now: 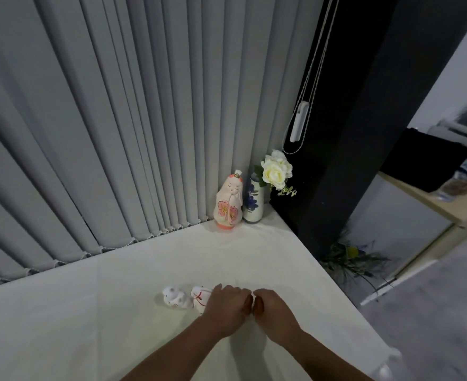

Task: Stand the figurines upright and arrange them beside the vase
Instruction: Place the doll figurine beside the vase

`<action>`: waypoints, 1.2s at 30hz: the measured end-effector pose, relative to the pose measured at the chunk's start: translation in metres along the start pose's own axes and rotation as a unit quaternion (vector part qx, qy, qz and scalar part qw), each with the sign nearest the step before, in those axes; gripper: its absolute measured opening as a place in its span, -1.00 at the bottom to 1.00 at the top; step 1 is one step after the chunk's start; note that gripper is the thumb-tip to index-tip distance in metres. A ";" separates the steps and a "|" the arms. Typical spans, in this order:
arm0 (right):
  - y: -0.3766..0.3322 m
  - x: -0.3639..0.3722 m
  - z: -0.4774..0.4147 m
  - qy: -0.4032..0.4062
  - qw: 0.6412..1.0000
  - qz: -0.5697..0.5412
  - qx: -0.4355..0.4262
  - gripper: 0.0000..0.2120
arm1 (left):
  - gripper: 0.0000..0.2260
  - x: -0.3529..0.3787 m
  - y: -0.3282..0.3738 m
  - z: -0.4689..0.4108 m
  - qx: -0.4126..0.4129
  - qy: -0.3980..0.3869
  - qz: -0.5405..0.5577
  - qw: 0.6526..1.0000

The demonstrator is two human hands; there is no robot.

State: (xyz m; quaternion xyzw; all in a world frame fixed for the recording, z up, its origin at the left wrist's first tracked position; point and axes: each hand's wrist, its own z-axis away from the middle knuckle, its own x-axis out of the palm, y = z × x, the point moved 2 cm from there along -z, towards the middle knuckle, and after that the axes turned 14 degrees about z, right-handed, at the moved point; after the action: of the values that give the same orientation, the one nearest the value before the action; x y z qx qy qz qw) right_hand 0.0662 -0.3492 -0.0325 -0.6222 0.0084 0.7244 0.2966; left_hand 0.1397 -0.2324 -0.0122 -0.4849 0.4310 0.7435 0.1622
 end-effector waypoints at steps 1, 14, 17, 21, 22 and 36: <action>-0.001 0.002 0.001 0.007 1.000 0.011 0.004 -0.79 | -0.84 0.002 -0.001 -0.001 0.014 0.015 -0.007 1.000; 0.011 0.005 0.019 0.048 0.998 -0.026 0.003 -0.85 | -0.89 0.014 -0.011 -0.008 0.040 0.038 0.031 0.998; 0.015 0.005 0.019 0.052 0.998 -0.045 -0.010 -0.83 | -0.90 0.010 -0.008 -0.006 0.027 0.034 0.041 0.998; 0.020 0.006 0.018 0.024 0.997 -0.072 -0.026 -0.83 | -0.89 0.009 -0.003 -0.007 0.002 0.049 0.045 0.998; 0.022 0.007 0.016 0.015 0.996 -0.085 -0.026 -0.82 | -0.86 0.009 -0.001 -0.008 -0.007 0.056 0.039 0.998; 0.097 -0.059 -0.059 -0.037 0.986 -0.120 -0.113 -0.66 | -0.72 0.007 0.068 -0.055 -0.161 0.151 0.018 0.975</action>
State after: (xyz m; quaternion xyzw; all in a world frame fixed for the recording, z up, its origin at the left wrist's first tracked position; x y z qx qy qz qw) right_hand 0.0795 -0.4768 -0.0266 -0.6206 -0.1592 0.7026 0.3096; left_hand 0.1233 -0.3170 0.0059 -0.6035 0.3334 0.7243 0.0017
